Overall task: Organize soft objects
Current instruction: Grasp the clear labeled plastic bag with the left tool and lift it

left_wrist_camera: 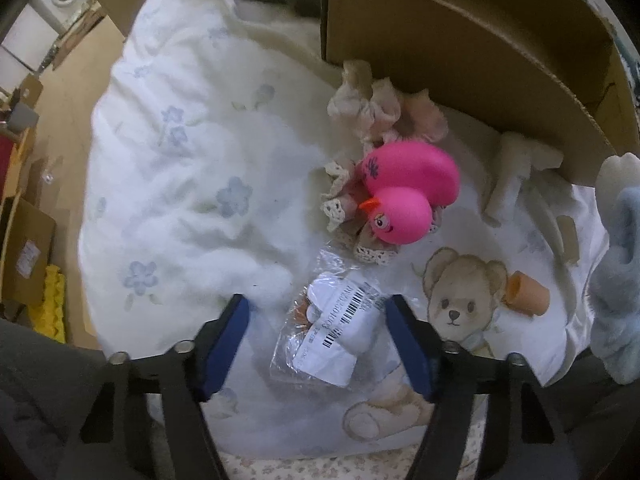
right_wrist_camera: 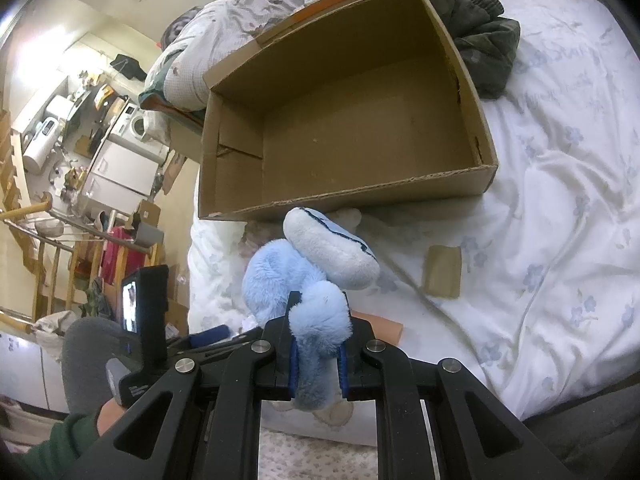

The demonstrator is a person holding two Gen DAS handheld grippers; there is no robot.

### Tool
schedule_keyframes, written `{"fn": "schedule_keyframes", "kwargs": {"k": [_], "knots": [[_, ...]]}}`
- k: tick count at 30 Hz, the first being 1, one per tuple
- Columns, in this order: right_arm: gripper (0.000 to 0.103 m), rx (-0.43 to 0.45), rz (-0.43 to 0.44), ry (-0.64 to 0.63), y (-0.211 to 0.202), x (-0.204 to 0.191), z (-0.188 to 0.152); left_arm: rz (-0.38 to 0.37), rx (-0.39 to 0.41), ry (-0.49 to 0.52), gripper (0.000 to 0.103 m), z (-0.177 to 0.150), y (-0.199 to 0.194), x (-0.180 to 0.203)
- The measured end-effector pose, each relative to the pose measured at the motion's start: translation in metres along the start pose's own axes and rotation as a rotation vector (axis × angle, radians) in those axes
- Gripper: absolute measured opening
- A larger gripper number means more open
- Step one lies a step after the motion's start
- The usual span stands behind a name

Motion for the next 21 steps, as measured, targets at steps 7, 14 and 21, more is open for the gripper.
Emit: {"fn": "schedule_keyframes", "kwargs": {"k": [7,14,21], "knots": [[0.016,0.003,-0.003,-0.002,0.000,-0.001,-0.001,-0.020,-0.011,0.033,0.018,-0.002,0.007,0.003],[0.016,0.004,-0.011,-0.008,0.001,0.001,0.000,-0.006,0.028,0.052,0.013,-0.003,-0.004,0.007],[0.016,0.014,-0.020,-0.009,-0.002,0.001,0.000,0.009,0.149,0.054,0.013,-0.003,-0.047,0.002]]}}
Point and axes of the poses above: each gripper's, at about its wrist camera, not at the fingertips, and y roughly the way its jaws point, x to its right, z to its top, the point moved 10 cm from there along y, roughly the way its jaws point, and after that the axes turned 4 degrees about z, right-handed, at the moved point
